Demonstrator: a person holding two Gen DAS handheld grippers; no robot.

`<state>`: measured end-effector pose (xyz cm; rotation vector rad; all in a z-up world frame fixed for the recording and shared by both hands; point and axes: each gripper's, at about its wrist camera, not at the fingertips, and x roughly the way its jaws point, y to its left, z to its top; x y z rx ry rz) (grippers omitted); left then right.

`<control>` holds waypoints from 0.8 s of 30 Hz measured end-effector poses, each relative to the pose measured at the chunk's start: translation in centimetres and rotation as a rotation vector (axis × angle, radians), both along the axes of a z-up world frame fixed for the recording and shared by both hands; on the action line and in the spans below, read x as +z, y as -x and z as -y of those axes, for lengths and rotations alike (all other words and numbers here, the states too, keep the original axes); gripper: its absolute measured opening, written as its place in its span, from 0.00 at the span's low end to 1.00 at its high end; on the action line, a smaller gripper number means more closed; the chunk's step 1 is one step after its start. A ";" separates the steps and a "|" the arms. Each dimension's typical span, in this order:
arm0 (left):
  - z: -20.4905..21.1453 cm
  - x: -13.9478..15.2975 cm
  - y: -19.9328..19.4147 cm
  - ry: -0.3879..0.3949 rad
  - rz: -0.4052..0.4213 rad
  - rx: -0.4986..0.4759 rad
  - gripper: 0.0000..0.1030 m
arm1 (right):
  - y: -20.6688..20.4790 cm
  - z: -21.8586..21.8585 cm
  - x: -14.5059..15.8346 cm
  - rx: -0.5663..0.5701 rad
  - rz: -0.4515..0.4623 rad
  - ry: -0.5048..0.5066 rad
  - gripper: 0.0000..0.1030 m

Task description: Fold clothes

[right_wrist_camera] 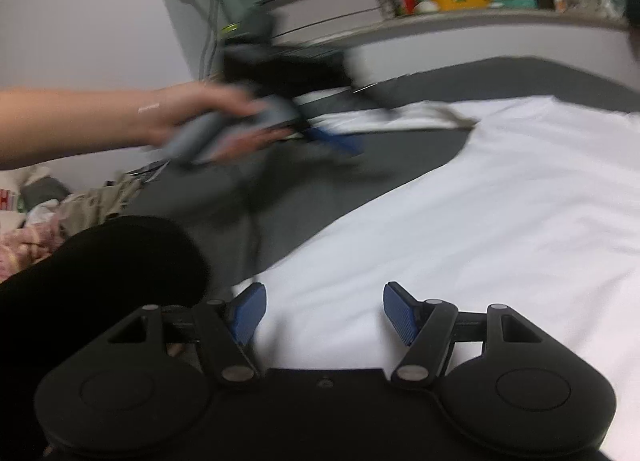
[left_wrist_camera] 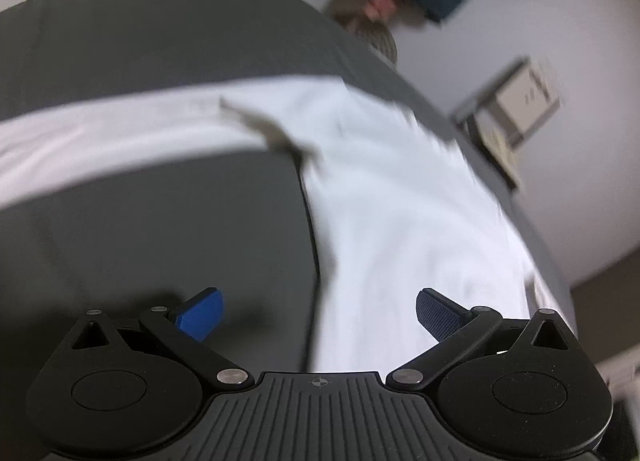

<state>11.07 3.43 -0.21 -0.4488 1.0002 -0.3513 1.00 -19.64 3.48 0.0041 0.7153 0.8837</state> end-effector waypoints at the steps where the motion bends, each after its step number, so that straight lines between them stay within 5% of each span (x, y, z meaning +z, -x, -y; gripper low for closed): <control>1: -0.3 0.5 1.6 -0.031 -0.012 -0.030 1.00 | -0.2 0.5 0.3 -0.027 -0.001 0.008 0.62; 4: 0.4 3.2 5.4 -0.232 -0.007 -0.125 1.00 | 0.0 0.7 0.4 -0.037 -0.009 0.019 0.62; 7: 0.2 6.2 9.2 -0.549 0.018 -0.158 1.00 | 0.4 0.7 0.4 -0.034 -0.014 0.029 0.62; 10: 0.0 9.2 11.9 -0.770 0.046 -0.174 1.00 | 2.6 -2.6 0.2 0.020 0.104 0.087 0.62; 18: 0.7 10.2 17.1 -0.585 -0.022 -0.221 1.00 | 9.3 -14.2 -3.6 0.109 0.596 0.442 0.46; 22: 1.8 8.8 17.6 -0.590 -0.035 -0.247 1.00 | 8.4 -14.8 -5.4 0.054 0.608 0.532 0.39; 24: 2.4 8.2 17.8 -0.593 -0.042 -0.260 1.00 | 7.8 -14.4 -5.7 0.051 0.592 0.510 0.17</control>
